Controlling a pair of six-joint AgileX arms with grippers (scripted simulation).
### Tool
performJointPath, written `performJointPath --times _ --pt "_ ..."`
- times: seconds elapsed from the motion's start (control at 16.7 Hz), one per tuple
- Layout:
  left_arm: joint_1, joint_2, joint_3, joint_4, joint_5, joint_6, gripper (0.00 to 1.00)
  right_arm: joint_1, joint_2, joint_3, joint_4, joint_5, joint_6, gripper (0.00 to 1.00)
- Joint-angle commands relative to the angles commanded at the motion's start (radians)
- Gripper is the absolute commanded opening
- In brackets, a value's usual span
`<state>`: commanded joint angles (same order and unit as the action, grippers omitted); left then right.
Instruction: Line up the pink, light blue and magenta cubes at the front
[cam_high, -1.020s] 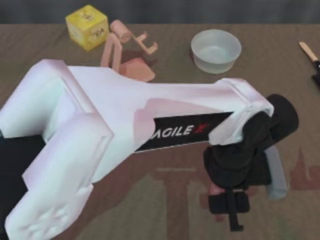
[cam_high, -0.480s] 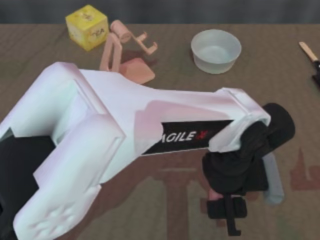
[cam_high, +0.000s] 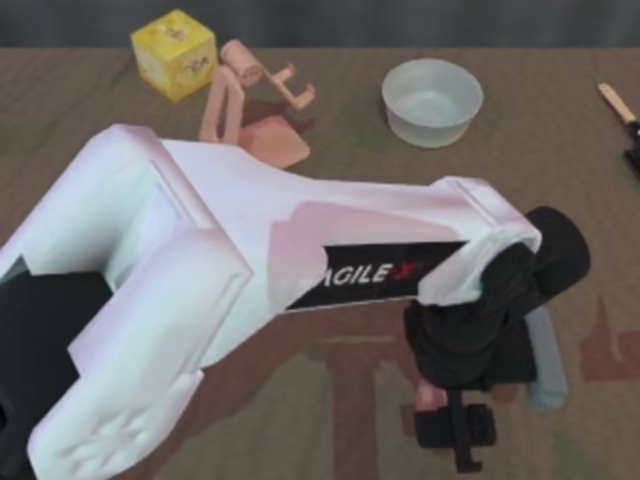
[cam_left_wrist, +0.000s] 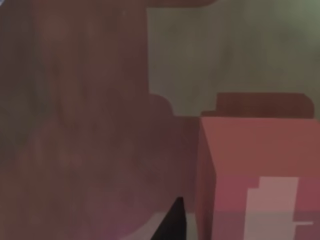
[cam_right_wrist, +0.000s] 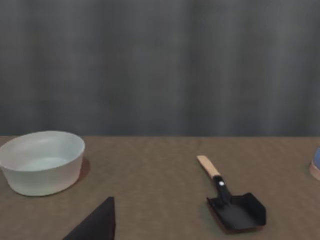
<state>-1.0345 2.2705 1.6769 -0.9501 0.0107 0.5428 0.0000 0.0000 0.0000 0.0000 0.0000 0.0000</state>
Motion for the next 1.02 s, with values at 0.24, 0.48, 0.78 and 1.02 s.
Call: performJointPath --times 0.24,0.48,0.78,1.02 --pt "0.000 0.000 0.000 0.000 0.000 0.000 1.00 0.000 0.000 0.000 0.000 0.000 0.000 1.00" --pt "0.000 0.000 0.000 0.000 0.000 0.000 1.00 0.000 0.000 0.000 0.000 0.000 0.000 1.00" --pt "0.003 -0.005 0.014 -0.018 -0.001 0.001 1.00 0.000 0.000 0.000 0.000 0.000 0.000 1.00" --pt "0.015 -0.044 0.101 -0.154 0.000 -0.002 1.00 0.000 0.000 0.000 0.000 0.000 0.000 1.00"
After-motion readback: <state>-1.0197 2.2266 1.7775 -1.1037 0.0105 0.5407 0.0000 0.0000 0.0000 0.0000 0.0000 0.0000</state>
